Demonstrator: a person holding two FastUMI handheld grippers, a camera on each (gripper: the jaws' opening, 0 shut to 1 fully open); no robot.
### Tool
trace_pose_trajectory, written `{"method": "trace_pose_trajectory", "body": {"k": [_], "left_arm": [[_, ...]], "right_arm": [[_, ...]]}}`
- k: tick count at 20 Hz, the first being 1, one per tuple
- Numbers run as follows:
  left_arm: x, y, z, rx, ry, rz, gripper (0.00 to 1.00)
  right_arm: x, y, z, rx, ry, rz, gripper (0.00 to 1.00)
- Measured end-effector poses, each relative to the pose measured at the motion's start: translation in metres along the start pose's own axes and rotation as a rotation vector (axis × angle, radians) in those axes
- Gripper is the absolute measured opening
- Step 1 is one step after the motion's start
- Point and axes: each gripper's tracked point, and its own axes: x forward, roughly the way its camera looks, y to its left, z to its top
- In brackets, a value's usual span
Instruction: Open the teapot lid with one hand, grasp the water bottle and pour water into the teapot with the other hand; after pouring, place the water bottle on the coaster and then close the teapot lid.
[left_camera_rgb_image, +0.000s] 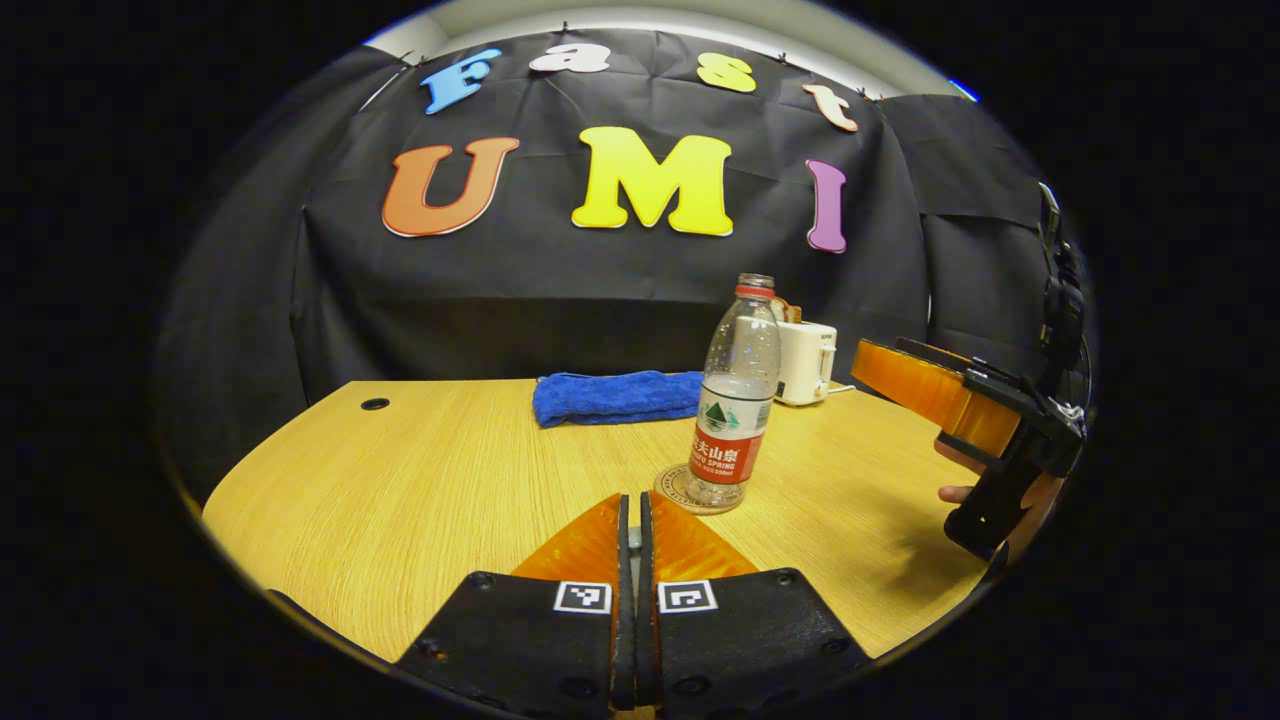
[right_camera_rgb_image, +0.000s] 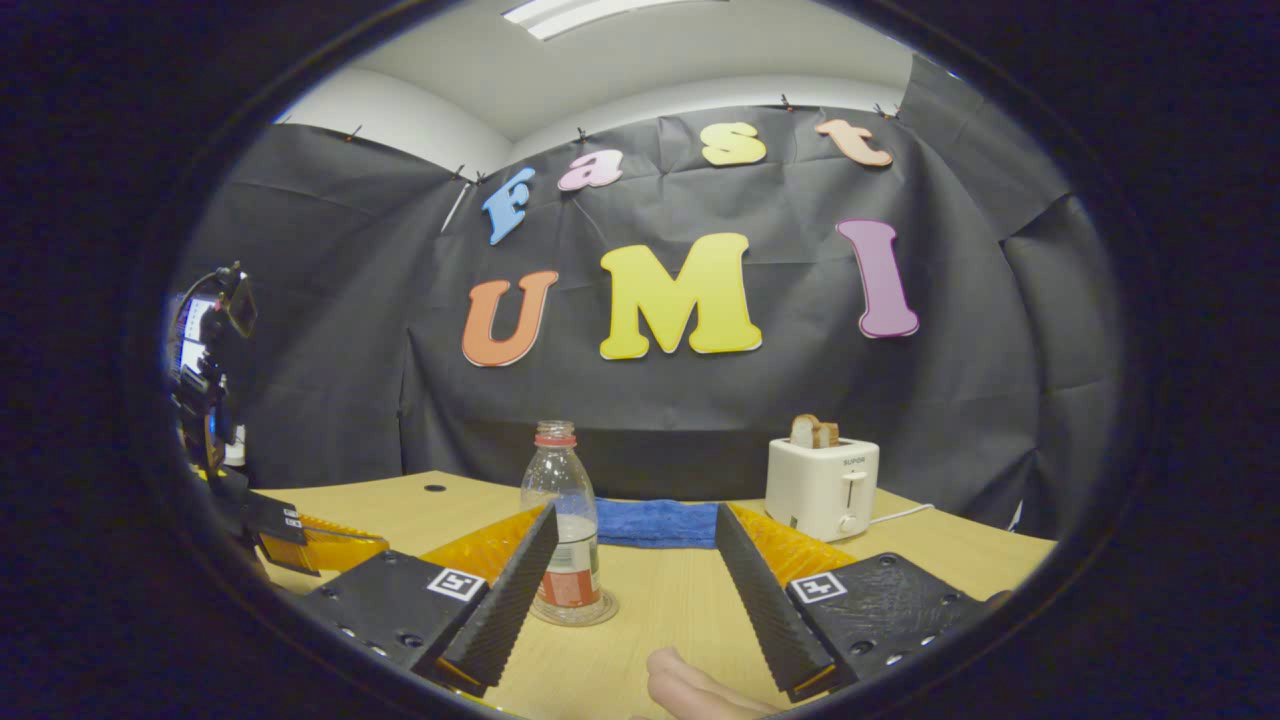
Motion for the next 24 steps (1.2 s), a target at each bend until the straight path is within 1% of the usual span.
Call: {"method": "trace_pose_trajectory", "body": {"k": [1,2,3,4,5,6,7,8,10,11,12,13,15,16,17,18,19,20,24], "left_arm": [[0.001,0.002,0.001,-0.007,-0.009,0.005,0.03],[0.001,0.004,0.001,-0.011,-0.015,0.012,0.03],[0.001,0.004,0.001,-0.013,-0.013,0.017,0.03],[0.001,0.006,0.001,-0.009,-0.011,0.025,0.03],[0.001,0.008,0.0,-0.003,-0.01,0.04,0.03],[0.001,0.006,0.0,0.001,-0.01,0.037,0.03],[0.0,0.008,-0.001,0.002,-0.01,0.043,0.03],[0.0,0.009,-0.001,0.003,-0.012,0.049,0.03],[-0.001,0.011,-0.002,0.015,-0.015,0.074,0.03],[-0.001,0.012,-0.004,0.033,-0.013,0.089,0.04],[0.0,0.014,-0.008,0.051,-0.01,0.107,0.03],[0.001,0.013,-0.013,0.053,0.003,0.107,0.03],[0.001,0.013,-0.013,0.062,-0.008,0.136,0.04],[0.0,0.014,-0.012,0.06,-0.017,0.155,0.03],[0.0,0.014,-0.011,0.048,-0.034,0.176,0.04],[0.001,0.014,-0.012,0.036,-0.052,0.198,0.04],[0.002,0.014,-0.01,0.038,-0.068,0.22,0.04],[0.003,0.014,-0.011,0.047,-0.07,0.235,0.04],[0.003,0.015,-0.012,0.046,-0.065,0.265,0.05]], "right_arm": [[-0.002,-0.001,0.001,-0.005,-0.009,0.002,0.95],[-0.005,-0.001,0.003,-0.008,-0.02,0.006,0.92],[-0.008,-0.002,0.005,-0.005,-0.031,0.011,0.92],[-0.01,-0.003,0.006,0.001,-0.039,0.015,0.95],[-0.011,-0.005,0.007,0.009,-0.045,0.017,0.95],[-0.013,-0.008,0.007,0.016,-0.047,0.015,0.97],[-0.015,-0.014,0.007,0.019,-0.046,0.006,0.97],[-0.018,-0.017,0.006,0.019,-0.044,-0.001,0.95],[-0.019,-0.021,0.003,0.024,-0.034,-0.015,0.95],[-0.02,-0.022,0.004,0.024,-0.031,-0.017,0.97],[-0.021,-0.022,0.003,0.019,-0.029,-0.018,0.95],[-0.022,-0.023,0.003,0.008,-0.028,-0.018,0.94],[-0.026,-0.025,0.006,-0.005,-0.037,-0.026,0.95],[-0.027,-0.025,0.007,-0.004,-0.041,-0.027,0.95],[-0.028,-0.024,0.009,-0.003,-0.045,-0.022,0.97],[-0.029,-0.023,0.009,-0.004,-0.047,-0.019,0.95],[-0.029,-0.023,0.009,-0.008,-0.049,-0.021,0.97],[-0.029,-0.025,0.009,-0.01,-0.049,-0.025,0.97],[-0.028,-0.025,0.005,0.006,-0.035,-0.024,0.97]]}}
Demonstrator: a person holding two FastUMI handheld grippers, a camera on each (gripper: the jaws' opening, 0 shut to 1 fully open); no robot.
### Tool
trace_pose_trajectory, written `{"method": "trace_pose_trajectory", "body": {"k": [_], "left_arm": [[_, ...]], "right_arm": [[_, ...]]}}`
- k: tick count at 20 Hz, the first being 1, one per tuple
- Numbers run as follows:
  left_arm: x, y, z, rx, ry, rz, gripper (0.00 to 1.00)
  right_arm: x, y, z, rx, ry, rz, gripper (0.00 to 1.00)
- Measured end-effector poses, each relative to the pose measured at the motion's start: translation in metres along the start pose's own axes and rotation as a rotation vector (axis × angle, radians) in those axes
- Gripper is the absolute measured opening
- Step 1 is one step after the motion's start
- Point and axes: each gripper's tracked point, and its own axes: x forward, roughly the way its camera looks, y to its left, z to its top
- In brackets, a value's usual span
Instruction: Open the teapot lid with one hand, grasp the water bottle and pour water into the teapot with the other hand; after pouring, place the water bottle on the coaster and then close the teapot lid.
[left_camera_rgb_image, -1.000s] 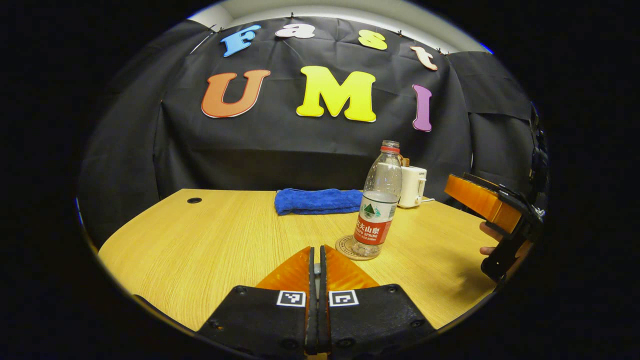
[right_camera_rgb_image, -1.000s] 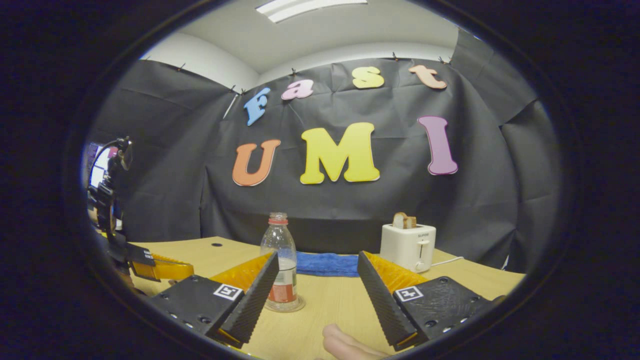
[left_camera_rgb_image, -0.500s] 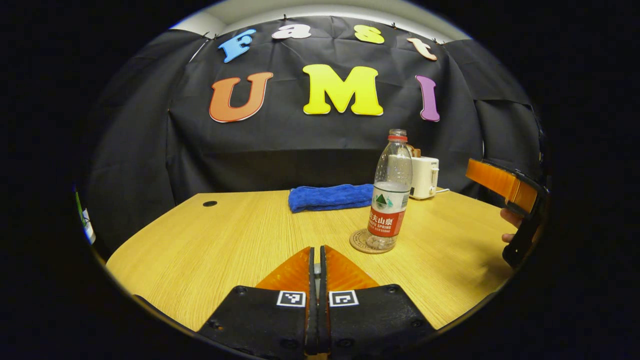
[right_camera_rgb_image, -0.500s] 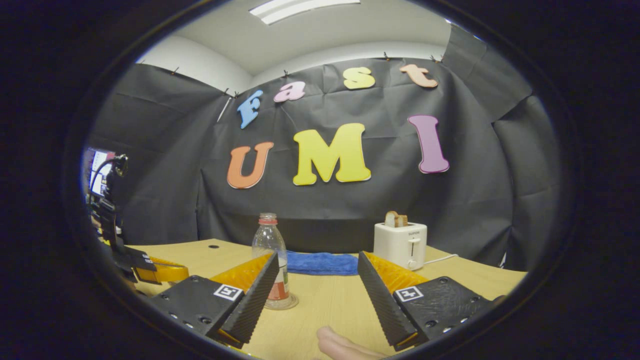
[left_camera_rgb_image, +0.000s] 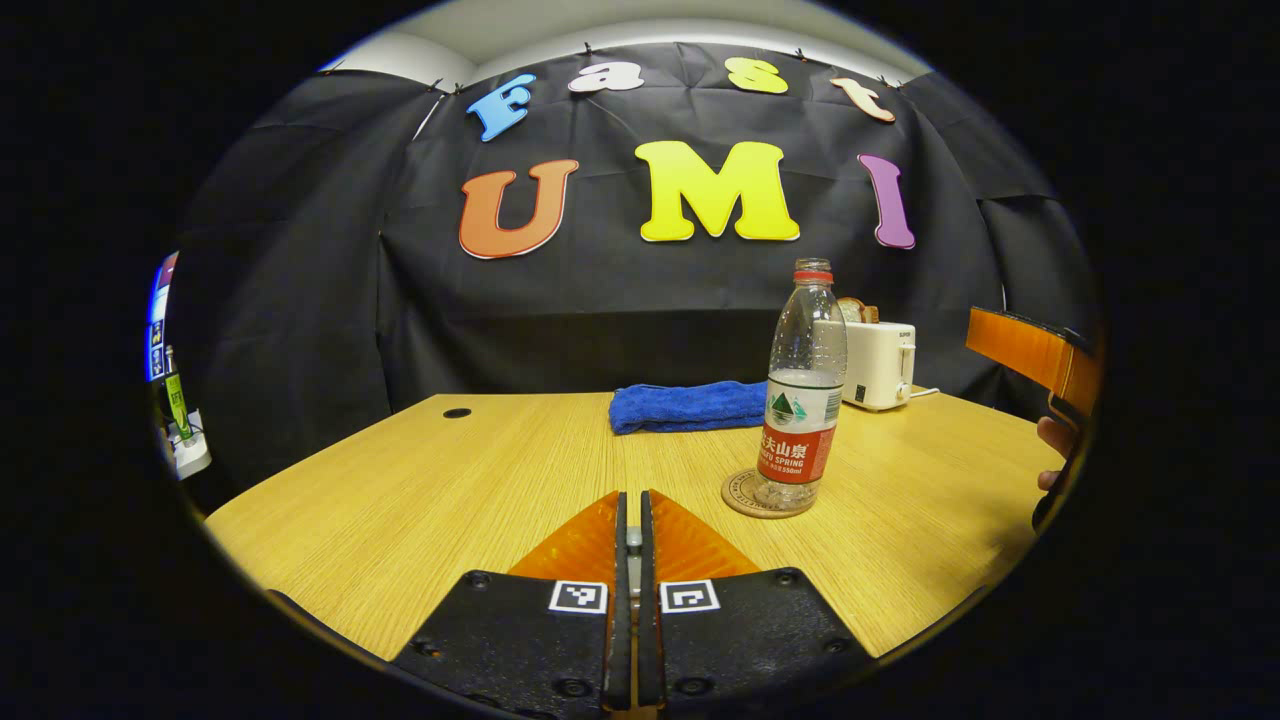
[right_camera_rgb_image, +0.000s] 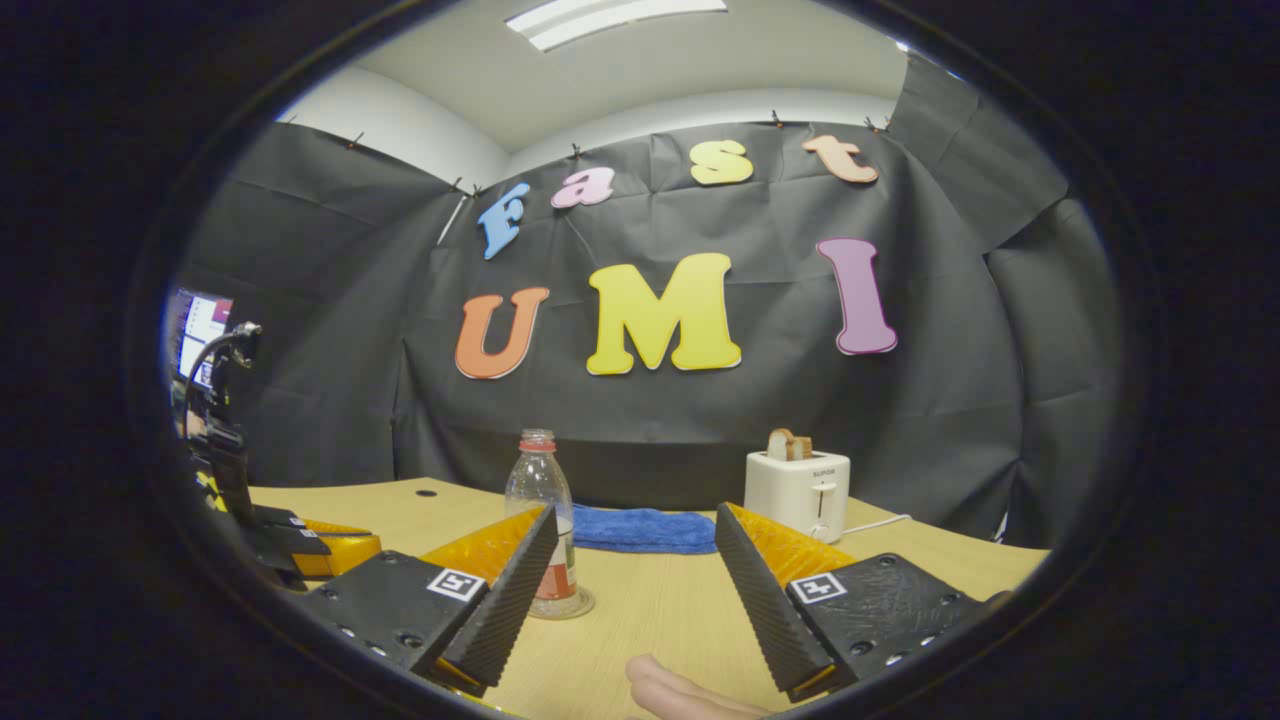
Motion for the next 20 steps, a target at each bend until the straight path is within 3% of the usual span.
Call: {"method": "trace_pose_trajectory", "body": {"k": [3,5,9,17,20], "left_arm": [[0.0,-0.005,0.0,-0.001,0.003,-0.011,0.08],[0.0,-0.007,0.001,0.007,0.009,-0.006,0.22],[-0.002,-0.009,0.004,-0.017,0.034,0.017,0.3],[-0.026,-0.026,0.059,-0.051,-0.017,-0.004,0.49],[-0.039,-0.034,0.077,-0.065,0.004,-0.03,0.63]], "right_arm": [[0.0,-0.004,0.002,-0.002,0.001,-0.015,0.95],[-0.002,-0.007,0.004,-0.003,0.003,-0.024,0.95],[-0.011,-0.023,0.021,-0.002,0.002,-0.069,0.97],[-0.047,-0.046,0.069,-0.082,0.024,-0.177,0.96],[-0.059,-0.044,0.079,-0.111,0.051,-0.196,0.95]]}}
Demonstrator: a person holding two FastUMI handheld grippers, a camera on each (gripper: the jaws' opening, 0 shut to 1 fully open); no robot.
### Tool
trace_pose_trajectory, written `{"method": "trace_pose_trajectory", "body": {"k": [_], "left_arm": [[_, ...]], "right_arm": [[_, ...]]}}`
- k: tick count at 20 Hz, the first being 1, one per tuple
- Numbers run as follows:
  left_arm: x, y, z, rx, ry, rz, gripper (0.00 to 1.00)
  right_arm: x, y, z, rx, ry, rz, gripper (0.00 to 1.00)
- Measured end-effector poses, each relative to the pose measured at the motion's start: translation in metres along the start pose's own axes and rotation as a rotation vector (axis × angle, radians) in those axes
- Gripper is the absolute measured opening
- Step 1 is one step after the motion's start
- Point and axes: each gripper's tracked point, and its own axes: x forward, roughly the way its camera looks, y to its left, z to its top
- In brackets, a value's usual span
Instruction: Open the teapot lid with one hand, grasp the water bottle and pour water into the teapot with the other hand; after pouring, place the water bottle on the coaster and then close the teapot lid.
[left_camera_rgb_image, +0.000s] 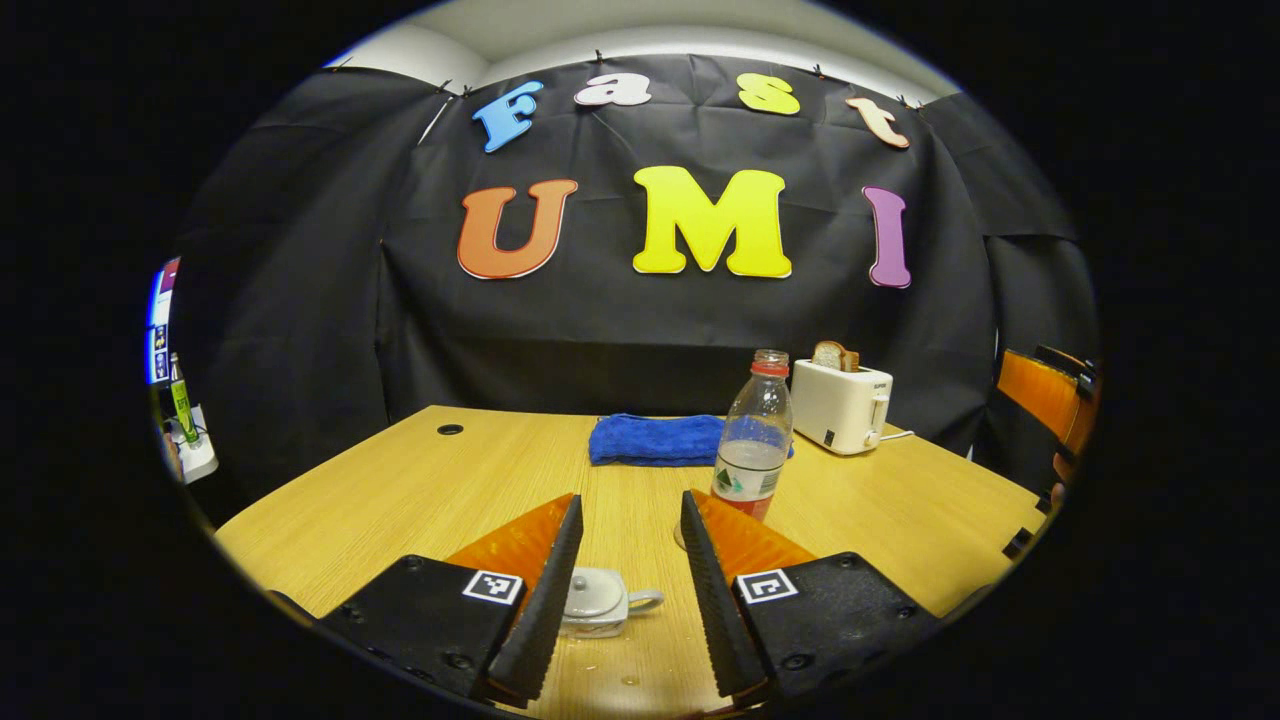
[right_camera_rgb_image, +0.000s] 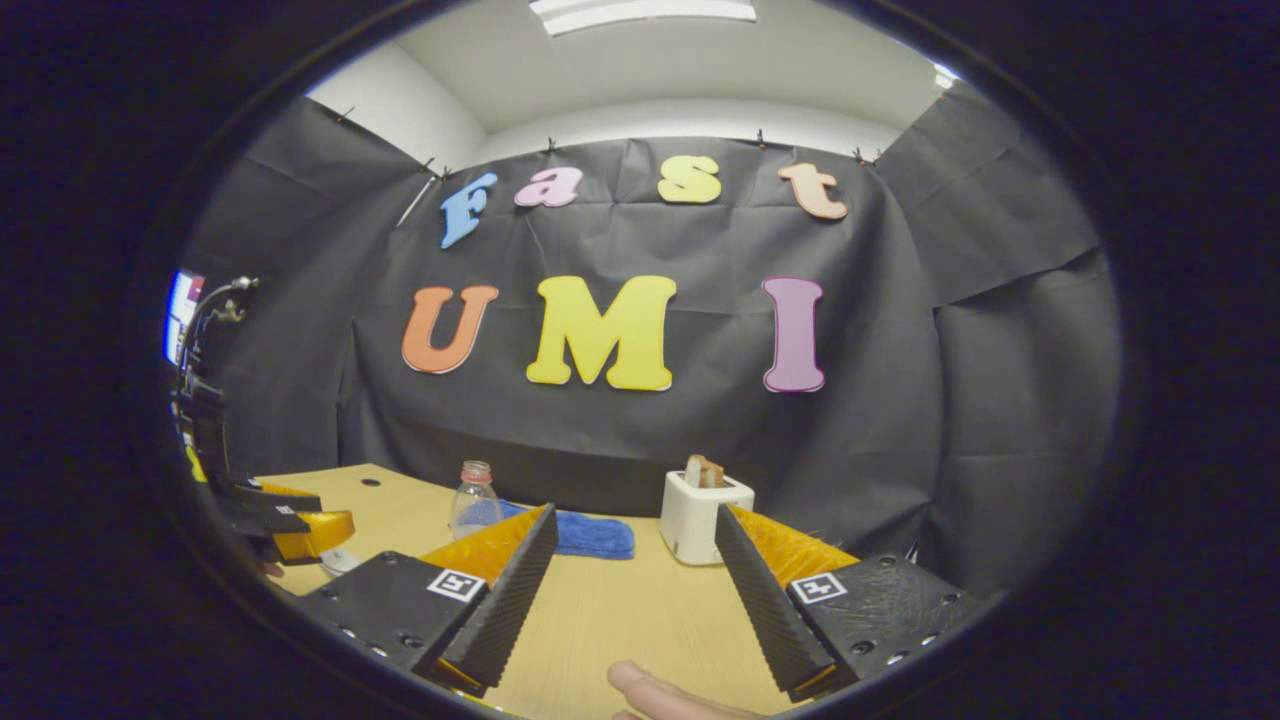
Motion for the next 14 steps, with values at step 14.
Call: {"method": "trace_pose_trajectory", "body": {"k": [14], "left_arm": [[-0.077,0.002,0.051,0.042,-0.03,-0.033,0.98]], "right_arm": [[-0.025,0.015,0.0,0.088,0.158,0.062,0.95]]}}
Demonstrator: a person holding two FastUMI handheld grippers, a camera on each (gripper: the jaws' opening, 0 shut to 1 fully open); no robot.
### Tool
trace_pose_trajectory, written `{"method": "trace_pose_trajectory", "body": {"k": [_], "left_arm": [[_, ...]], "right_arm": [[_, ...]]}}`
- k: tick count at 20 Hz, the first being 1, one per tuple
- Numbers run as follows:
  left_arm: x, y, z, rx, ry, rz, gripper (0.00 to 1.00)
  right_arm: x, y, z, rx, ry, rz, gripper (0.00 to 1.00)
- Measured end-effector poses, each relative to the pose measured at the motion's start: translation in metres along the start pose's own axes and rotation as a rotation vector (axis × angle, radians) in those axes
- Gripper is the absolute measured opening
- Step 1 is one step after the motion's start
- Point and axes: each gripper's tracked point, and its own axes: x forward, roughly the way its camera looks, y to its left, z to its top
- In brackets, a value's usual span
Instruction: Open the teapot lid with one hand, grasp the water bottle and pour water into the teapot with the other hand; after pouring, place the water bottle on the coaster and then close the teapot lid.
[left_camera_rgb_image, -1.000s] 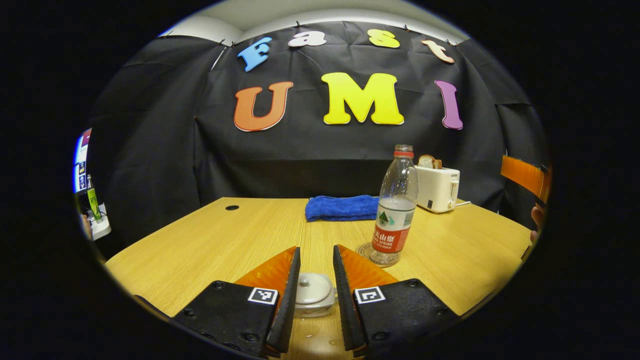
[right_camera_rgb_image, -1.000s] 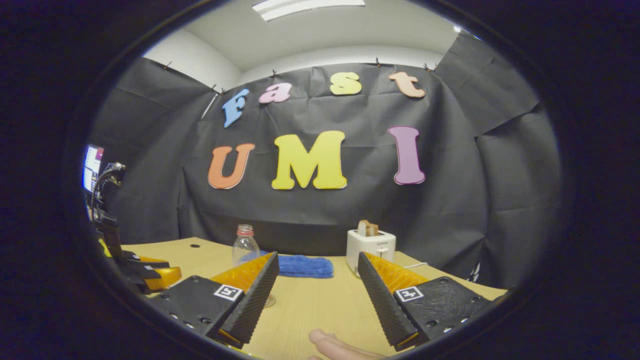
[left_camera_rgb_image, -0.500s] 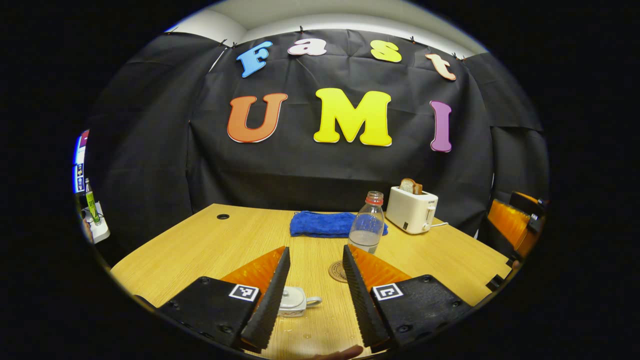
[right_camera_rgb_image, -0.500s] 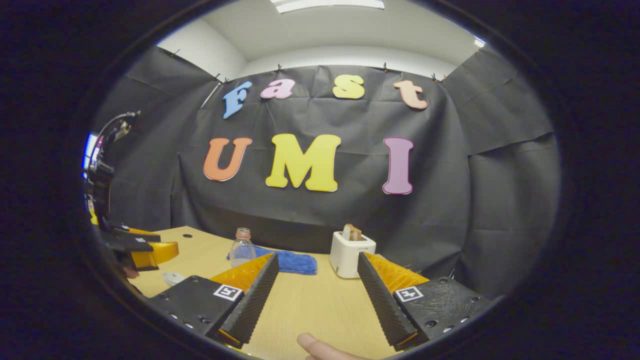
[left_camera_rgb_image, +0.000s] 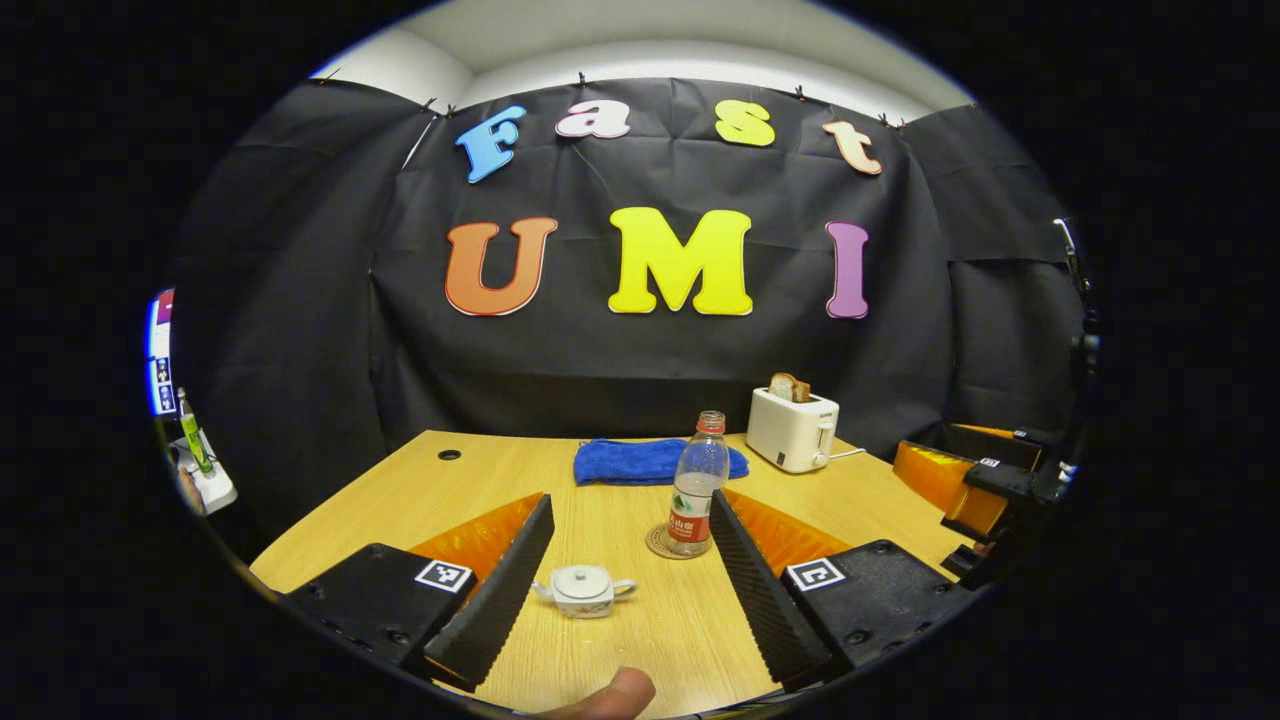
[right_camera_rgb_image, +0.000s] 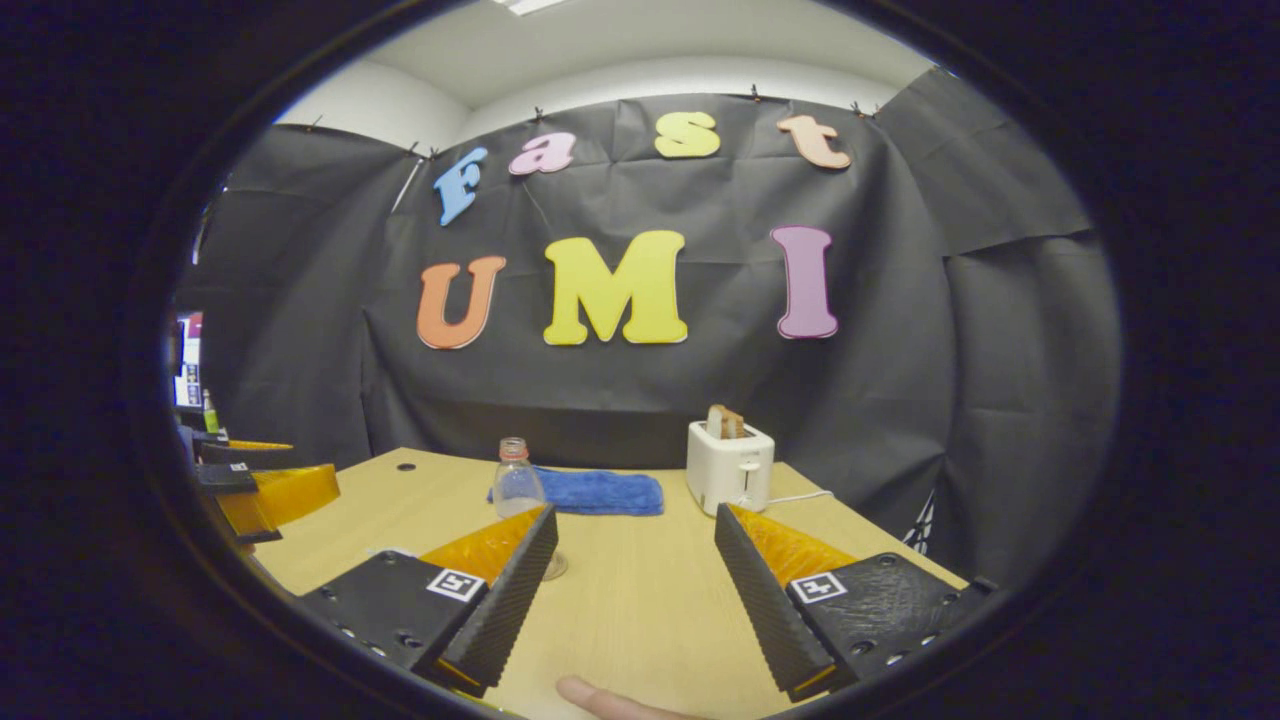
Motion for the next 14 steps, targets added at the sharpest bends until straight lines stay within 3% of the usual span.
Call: {"method": "trace_pose_trajectory", "body": {"k": [6,14], "left_arm": [[0.004,0.028,0.0,0.002,-0.023,0.079,0.98],[0.009,0.027,-0.003,0.026,-0.023,0.08,0.99]], "right_arm": [[-0.004,-0.01,0.007,-0.035,-0.032,-0.041,0.95],[0.001,-0.009,0.002,-0.064,-0.026,-0.04,0.95]]}}
